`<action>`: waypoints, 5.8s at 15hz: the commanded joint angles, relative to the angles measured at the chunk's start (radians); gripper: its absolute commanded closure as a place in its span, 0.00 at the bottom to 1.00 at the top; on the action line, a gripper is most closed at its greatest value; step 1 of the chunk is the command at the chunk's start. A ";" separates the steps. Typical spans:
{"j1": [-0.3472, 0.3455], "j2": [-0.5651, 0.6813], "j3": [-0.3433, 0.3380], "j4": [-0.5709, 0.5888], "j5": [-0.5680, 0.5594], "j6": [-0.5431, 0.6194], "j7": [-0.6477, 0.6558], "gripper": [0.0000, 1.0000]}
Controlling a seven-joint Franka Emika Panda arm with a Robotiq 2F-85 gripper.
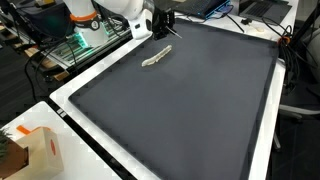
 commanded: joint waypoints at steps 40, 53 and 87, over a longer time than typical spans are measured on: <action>0.062 -0.303 0.158 0.042 -1.001 -0.105 1.022 0.96; 0.021 -0.194 0.202 0.067 -1.233 0.003 1.411 0.99; 0.192 0.276 0.109 0.398 -1.692 -0.578 1.964 0.99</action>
